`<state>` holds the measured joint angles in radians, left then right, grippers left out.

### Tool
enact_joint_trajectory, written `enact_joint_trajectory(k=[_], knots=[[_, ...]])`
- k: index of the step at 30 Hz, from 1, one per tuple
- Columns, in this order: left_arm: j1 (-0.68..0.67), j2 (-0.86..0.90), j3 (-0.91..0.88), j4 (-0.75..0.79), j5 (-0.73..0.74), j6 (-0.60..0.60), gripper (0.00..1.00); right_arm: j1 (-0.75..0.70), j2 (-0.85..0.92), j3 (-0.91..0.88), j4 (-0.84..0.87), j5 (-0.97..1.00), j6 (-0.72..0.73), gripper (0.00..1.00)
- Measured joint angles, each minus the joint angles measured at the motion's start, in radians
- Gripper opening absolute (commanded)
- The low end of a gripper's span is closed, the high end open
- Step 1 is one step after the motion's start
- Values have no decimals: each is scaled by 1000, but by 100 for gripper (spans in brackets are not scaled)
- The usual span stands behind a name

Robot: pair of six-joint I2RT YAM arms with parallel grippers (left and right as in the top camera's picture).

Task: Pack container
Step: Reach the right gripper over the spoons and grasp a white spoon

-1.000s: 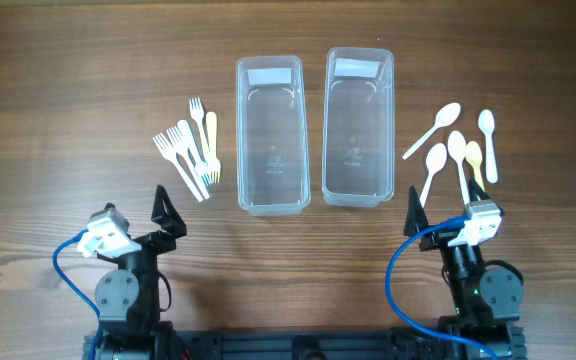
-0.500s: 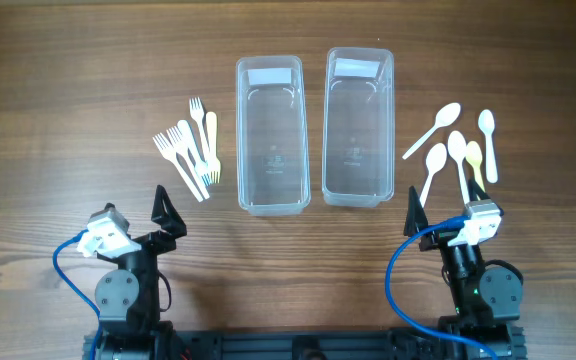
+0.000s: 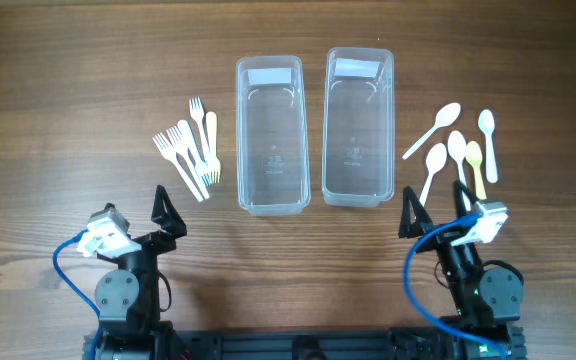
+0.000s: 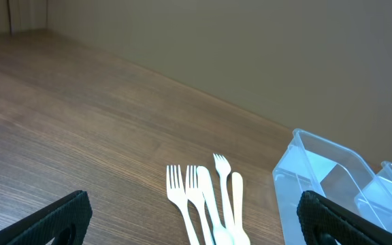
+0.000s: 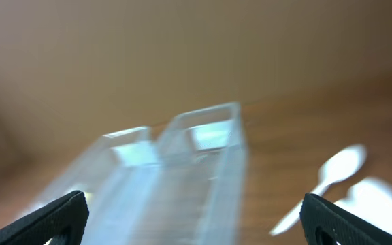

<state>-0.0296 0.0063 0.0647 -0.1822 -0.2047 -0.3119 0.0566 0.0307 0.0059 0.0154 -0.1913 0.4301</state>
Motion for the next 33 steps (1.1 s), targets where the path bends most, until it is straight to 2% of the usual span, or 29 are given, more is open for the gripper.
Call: enact_joint_trajectory(k=[5, 8, 12, 15, 19, 22, 25, 29, 33], knots=[[0, 0, 0, 0, 0, 0, 100, 0, 40, 0, 1, -38, 452, 100], [0, 0, 0, 0, 0, 0, 100, 0, 55, 0, 36, -51, 515, 100], [0, 0, 0, 0, 0, 0, 100, 0, 126, 17, 34, -79, 446, 99], [0, 2, 0, 1, 0, 0, 100, 0, 261, 130, -20, -81, 347, 100], [0, 3, 0, 3, 0, 0, 100, 0, 506, 412, -183, -60, 171, 100], [0, 3, 0, 3, 0, 0, 100, 0, 763, 718, -437, 36, 11, 100], [0, 3, 0, 4, 0, 0, 100, -11, 954, 926, -580, 127, -126, 100], [0, 3, 0, 4, 0, 0, 100, -84, 1117, 1046, -614, 193, -214, 100], [0, 3, 0, 4, 0, 0, 100, -214, 1216, 1051, -609, 212, -249, 96]])
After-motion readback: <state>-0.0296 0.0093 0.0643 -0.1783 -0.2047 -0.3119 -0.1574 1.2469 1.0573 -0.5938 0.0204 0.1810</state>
